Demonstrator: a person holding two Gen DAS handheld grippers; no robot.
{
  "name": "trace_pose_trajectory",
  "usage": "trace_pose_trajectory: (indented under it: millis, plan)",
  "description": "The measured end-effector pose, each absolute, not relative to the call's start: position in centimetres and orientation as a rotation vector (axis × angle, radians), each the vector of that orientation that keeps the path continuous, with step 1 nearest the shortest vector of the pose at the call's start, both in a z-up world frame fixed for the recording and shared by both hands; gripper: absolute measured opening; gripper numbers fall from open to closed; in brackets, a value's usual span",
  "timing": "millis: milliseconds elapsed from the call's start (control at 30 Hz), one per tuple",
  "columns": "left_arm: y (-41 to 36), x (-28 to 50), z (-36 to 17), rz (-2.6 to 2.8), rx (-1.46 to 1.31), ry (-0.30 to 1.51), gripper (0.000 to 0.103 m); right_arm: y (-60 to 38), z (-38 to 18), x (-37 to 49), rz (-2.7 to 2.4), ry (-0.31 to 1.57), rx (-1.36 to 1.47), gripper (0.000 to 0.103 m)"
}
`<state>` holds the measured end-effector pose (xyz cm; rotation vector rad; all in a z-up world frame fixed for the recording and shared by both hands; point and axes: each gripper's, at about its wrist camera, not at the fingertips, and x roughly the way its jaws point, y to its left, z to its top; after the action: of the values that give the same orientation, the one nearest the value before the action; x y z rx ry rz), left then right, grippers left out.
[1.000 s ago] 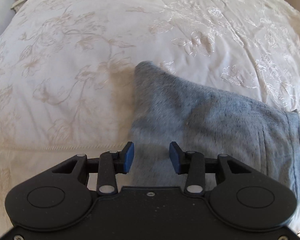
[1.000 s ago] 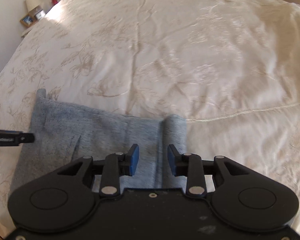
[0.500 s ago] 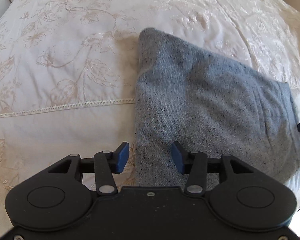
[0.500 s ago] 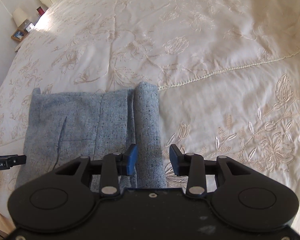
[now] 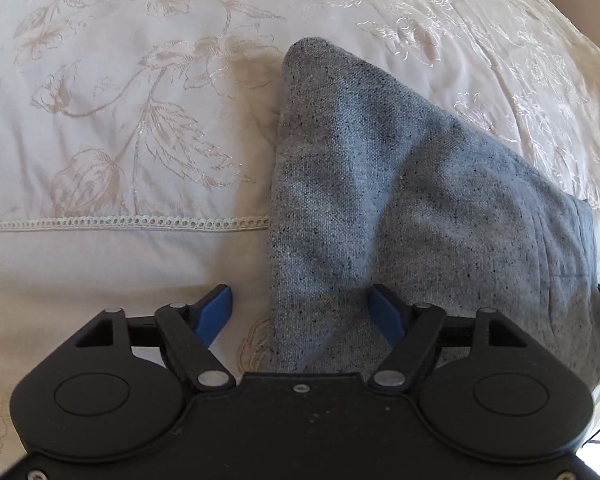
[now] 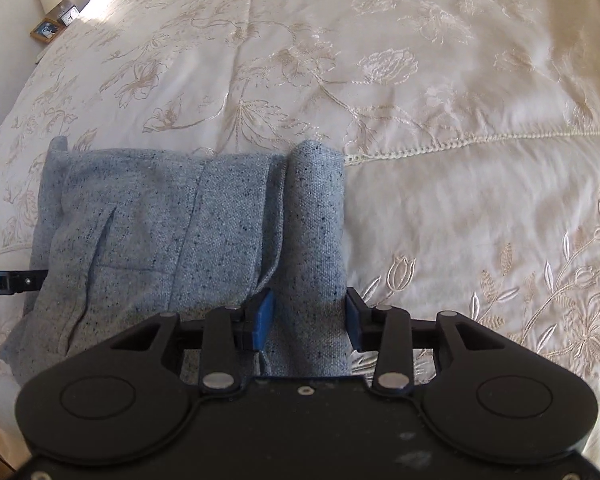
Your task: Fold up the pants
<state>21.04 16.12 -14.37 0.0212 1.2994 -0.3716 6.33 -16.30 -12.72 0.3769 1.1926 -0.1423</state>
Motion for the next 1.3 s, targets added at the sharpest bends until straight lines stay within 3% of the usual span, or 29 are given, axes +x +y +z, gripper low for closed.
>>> trace_pose_trajectory:
  millis: [67,100,133,167,200,267,633,867,1000,1067,1133,1300]
  plan:
    - [16.0,21.2,-14.3,-0.354,0.001,1.312,0.074,-16.6,-12.6,6.4,-0.128,1.206,0.418,0.033]
    - [16.0,21.2,-14.2,-0.357,-0.023,1.319,0.062,-16.7,-12.4,6.5,-0.122,1.203,0.424,0.026]
    - [16.2,21.2,-14.0,-0.379,-0.057,1.326,0.051,-16.6,-12.1,6.6,-0.111,1.199,0.418,0.011]
    - [16.2,21.2,-13.8,-0.395,-0.086,1.338,0.028,-16.4,-11.8,6.6,-0.094,1.195,0.408,0.009]
    - [16.1,21.1,-13.3,-0.382,-0.081,1.335,0.018,-16.0,-11.4,6.6,-0.090,1.189,0.383,0.009]
    - [15.5,20.3,-12.0,-0.366,-0.025,1.289,0.011,-15.3,-10.3,6.6,-0.079,1.171,0.329,0.008]
    - [15.4,17.7,-3.7,-0.346,0.072,1.040,0.009,-13.1,-3.3,6.6,-0.045,1.032,0.261,0.007]
    - [16.0,21.7,0.4,-0.297,0.064,0.926,0.009,-12.6,0.6,11.2,-0.008,0.925,0.259,0.007]
    - [15.8,25.9,0.3,-0.248,0.082,0.895,0.013,-12.1,0.7,16.4,-0.004,0.871,0.259,0.009]
    - [15.7,28.2,-1.1,-0.186,0.101,0.925,0.022,-12.1,-0.4,19.6,-0.046,0.887,0.288,0.018]
    - [15.9,29.6,-2.9,-0.096,0.131,0.956,0.022,-12.2,-1.6,21.5,-0.120,0.901,0.290,0.024]
    - [17.1,29.1,-4.2,-0.052,0.104,1.018,0.022,-11.5,-2.3,21.7,-0.133,0.921,0.261,0.024]
